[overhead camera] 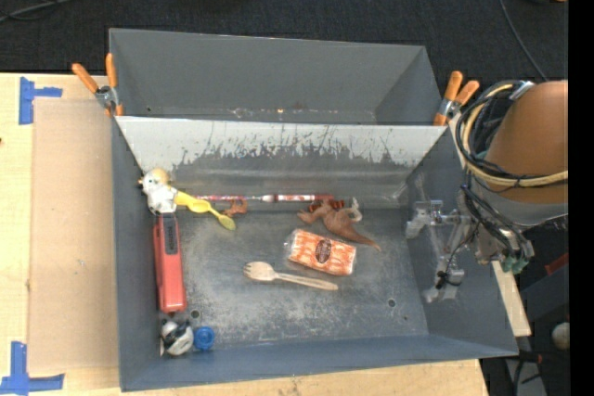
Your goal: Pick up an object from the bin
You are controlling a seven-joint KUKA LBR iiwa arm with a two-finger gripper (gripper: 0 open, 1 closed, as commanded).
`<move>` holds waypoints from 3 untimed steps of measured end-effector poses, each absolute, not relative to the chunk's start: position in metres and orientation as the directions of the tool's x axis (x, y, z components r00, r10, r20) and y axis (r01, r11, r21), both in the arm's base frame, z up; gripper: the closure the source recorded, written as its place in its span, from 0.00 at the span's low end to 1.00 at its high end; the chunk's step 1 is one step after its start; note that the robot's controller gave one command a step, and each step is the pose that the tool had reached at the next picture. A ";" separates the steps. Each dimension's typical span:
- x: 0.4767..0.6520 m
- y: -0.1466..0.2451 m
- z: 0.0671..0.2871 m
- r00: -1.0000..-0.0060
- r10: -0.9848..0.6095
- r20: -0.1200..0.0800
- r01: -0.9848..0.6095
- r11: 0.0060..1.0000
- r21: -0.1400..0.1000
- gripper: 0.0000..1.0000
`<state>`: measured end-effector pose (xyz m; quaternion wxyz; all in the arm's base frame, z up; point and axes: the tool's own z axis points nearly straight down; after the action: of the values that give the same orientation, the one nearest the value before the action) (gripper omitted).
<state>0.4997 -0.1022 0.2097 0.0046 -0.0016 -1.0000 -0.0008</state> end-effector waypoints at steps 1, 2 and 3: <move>0.501 -0.102 0.214 -1.000 -0.001 0.001 -0.001 1.000 0.000 0.00; 0.542 -0.062 0.185 -0.988 -0.156 -0.002 -0.156 0.988 -0.001 0.00; 0.542 -0.027 0.173 -0.980 -0.201 0.001 -0.201 0.980 0.001 0.00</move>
Offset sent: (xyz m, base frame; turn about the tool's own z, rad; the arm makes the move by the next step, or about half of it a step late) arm 0.0549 0.0545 -0.0356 -0.2190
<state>0.5420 -0.0269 0.1735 0.0006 0.1011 -0.9949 -0.0003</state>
